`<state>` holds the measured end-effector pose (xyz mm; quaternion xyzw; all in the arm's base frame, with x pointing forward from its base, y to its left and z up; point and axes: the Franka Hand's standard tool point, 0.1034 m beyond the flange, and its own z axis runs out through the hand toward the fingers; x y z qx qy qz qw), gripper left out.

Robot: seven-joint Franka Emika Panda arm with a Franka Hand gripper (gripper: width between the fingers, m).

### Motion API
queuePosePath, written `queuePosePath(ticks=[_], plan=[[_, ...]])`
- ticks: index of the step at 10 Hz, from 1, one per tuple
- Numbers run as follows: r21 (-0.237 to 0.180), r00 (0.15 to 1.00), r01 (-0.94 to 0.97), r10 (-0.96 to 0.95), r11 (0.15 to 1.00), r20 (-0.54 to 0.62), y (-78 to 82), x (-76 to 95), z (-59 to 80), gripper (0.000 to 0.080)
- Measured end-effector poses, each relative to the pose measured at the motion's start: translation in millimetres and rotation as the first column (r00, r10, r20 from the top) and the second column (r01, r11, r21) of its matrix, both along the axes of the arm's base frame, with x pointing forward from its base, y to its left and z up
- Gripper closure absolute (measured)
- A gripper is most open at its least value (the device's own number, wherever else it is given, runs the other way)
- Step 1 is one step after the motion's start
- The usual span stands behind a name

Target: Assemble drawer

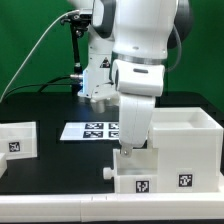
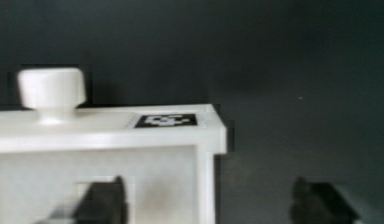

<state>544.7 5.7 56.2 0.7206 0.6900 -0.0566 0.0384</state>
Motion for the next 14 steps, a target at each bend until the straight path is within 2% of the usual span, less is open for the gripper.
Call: queuePosePath(ticks=[1,2,3,4,6,7,9,11,12,14], plan=[[-0.008,1.000,-0.002,0.002,1.000,-0.011,-9.1,1.1,7.0,0.0212],[-0.015,1.000,-0.005,0.005,1.000,-0.022,-20.5,3.7,11.6,0.0162],[-0.015,0.999,-0.021,0.020,1.000,-0.027,-33.1,6.1,9.5,0.0162],[-0.015,0.999,-0.016,0.016,1.000,-0.040,-44.2,5.0,1.8,0.0152],[-0.008,0.999,-0.009,0.008,1.000,-0.051,-48.7,-1.3,-17.7,0.0151],[-0.006,0.998,-0.008,0.008,1.000,-0.064,-47.1,-5.7,-24.8,0.0151],[-0.003,0.997,0.032,-0.032,0.999,-0.068,-27.0,-10.8,-30.8,0.0151],[-0.003,0.996,0.065,-0.065,0.998,-0.062,2.1,-8.0,-25.3,0.0151],[-0.003,0.996,0.070,-0.070,0.998,-0.058,11.4,-7.6,-23.9,0.0151],[-0.003,0.996,0.075,-0.075,0.997,-0.057,14.3,-9.9,-26.1,0.0151]])
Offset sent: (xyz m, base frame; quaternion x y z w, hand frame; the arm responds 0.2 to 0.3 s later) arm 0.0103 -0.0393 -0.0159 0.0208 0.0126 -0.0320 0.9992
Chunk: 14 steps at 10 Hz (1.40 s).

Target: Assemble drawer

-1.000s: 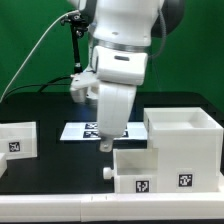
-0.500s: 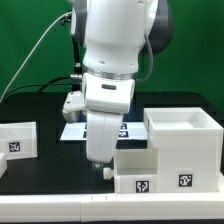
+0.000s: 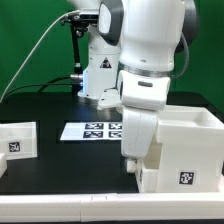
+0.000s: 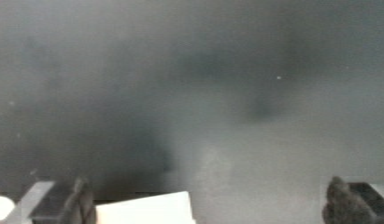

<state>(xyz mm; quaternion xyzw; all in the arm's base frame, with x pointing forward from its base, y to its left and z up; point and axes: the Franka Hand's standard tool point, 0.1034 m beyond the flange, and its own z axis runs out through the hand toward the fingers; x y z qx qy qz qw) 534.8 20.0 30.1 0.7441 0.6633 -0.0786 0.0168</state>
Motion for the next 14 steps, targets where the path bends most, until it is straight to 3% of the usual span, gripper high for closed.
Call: queuePosePath(ticks=[6,7,8,9,11,14], plan=[[-0.002,1.000,0.006,-0.006,1.000,-0.003,-3.5,-0.8,-1.5,0.0151],[-0.015,0.999,0.019,-0.019,1.000,-0.051,-5.9,-7.0,-1.5,0.0151],[-0.037,0.983,0.061,-0.066,0.997,-0.171,-8.6,-11.6,3.5,0.0151],[-0.033,0.964,0.101,-0.106,0.994,-0.243,-7.9,-5.2,5.7,0.0151],[-0.056,0.945,0.130,-0.141,0.990,-0.296,-5.6,-4.2,11.3,0.0151],[-0.052,0.952,0.131,-0.140,0.990,-0.271,-6.6,-4.2,7.0,0.0151]])
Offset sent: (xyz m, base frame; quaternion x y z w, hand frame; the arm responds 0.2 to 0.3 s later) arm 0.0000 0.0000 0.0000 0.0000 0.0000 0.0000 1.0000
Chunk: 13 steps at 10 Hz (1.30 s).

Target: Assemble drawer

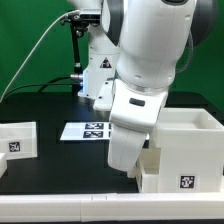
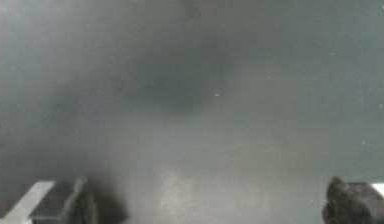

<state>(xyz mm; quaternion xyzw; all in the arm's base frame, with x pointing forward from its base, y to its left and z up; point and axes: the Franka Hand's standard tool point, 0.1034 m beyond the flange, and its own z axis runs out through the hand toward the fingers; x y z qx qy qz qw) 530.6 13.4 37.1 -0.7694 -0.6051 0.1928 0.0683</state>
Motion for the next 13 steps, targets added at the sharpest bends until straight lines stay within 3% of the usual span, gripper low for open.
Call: queuePosePath(ticks=[13], plan=[[-0.001,1.000,0.007,-0.007,1.000,-0.006,-3.4,-1.2,-0.8,0.0151]])
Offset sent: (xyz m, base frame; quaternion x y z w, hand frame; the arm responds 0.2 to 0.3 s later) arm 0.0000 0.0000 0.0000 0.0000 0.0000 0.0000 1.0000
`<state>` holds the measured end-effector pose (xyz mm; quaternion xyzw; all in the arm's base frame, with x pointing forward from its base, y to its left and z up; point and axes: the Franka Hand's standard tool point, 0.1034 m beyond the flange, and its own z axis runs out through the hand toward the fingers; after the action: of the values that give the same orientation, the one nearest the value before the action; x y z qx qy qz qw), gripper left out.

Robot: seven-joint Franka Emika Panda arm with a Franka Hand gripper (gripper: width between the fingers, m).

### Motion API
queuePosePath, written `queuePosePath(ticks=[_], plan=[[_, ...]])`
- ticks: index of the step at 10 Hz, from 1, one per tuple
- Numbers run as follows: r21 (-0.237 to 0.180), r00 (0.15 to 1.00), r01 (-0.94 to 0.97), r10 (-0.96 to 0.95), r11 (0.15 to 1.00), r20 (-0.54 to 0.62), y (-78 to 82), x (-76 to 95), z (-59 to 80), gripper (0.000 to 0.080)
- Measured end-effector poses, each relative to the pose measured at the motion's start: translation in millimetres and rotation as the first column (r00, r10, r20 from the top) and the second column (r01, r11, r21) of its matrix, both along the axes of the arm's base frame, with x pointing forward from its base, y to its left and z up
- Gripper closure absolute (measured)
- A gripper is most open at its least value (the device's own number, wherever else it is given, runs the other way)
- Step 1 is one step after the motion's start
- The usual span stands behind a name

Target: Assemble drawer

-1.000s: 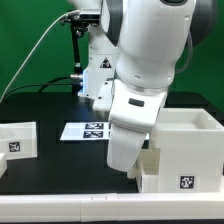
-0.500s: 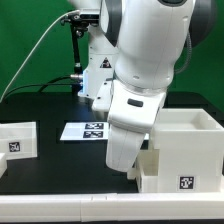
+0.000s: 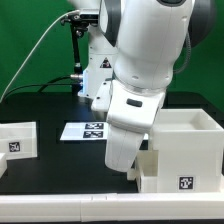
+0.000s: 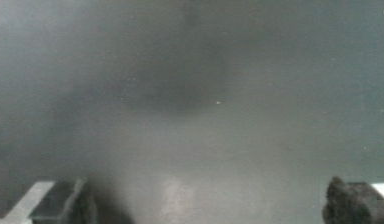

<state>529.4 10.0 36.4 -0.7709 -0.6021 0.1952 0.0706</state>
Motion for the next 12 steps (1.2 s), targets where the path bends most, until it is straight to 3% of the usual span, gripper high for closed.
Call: queuePosePath(ticks=[8,12], plan=[[-0.006,0.999,0.005,-0.005,1.000,-0.036,-2.4,-5.4,-1.0,0.0151],[-0.022,0.959,0.063,-0.066,0.998,-0.274,-16.9,-13.2,4.5,0.0151]])
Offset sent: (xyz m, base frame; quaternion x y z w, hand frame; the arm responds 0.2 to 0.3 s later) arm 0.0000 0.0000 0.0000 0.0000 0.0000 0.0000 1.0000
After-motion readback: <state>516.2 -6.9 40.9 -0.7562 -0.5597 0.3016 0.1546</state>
